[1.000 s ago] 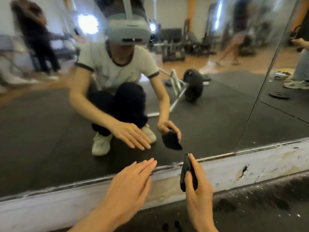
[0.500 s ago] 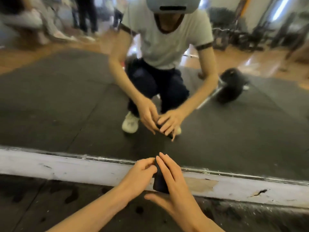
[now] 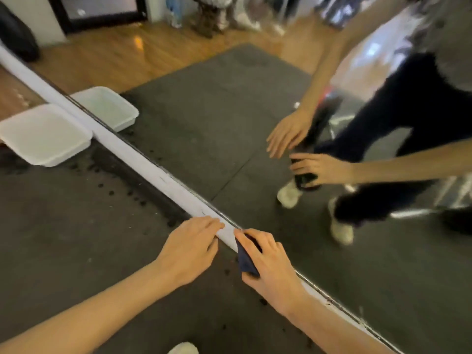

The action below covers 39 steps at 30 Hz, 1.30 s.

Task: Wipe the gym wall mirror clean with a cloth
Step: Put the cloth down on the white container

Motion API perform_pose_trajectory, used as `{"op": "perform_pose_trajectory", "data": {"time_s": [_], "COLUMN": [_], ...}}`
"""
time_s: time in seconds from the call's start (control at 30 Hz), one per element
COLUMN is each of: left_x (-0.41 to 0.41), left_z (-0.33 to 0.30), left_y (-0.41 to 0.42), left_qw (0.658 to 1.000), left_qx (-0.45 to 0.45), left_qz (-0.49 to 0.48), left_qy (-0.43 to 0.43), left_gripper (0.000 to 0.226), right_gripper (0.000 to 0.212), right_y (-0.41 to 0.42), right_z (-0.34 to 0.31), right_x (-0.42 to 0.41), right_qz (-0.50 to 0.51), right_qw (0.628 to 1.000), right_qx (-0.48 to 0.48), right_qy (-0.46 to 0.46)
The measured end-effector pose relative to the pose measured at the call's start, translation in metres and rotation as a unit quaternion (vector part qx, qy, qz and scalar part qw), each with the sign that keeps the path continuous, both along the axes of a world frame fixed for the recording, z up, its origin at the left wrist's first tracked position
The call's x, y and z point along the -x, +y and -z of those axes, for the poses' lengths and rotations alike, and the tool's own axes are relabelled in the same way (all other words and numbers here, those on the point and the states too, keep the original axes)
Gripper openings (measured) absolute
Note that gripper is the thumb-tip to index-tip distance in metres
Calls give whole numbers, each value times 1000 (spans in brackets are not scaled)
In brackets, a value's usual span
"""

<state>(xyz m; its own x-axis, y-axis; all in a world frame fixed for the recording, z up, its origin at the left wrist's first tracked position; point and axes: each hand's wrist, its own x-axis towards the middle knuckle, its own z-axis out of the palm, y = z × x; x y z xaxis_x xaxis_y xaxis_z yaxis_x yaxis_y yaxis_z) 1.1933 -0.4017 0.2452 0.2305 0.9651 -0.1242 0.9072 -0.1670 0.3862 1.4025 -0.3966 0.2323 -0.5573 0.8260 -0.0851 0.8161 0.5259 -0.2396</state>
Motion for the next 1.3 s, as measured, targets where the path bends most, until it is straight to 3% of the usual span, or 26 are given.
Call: {"op": "perform_pose_trajectory", "data": {"time_s": [0.1,0.17,0.4,0.7,0.97,1.3], "left_x": [53,83,190,358,461,557], "left_z": [-39,-74,-160,-248,-301,-332], "left_y": [-13,-23,-26,-3,14,68], "left_qw": [997,994,973,949,931,917], "left_qx": [-38,11,22,-1,-12,-12], "left_qz": [-52,-89,-223,-303,-354,-377], "left_qy": [53,59,59,90,93,127], "left_gripper": [45,45,49,49,45,47], "right_gripper": [85,81,80,76,74,69], "right_y": [12,20,57,104,129,186], "right_z": [-54,-87,-178,-272,-323,-335], "right_x": [50,83,208,390,511,623], "right_qz": [-60,-87,-182,-240,-236,-271], "right_qw": [995,992,979,967,967,959], "right_qx": [69,86,59,3,-17,-55], "right_qy": [-30,-35,-72,-84,-91,-67]}}
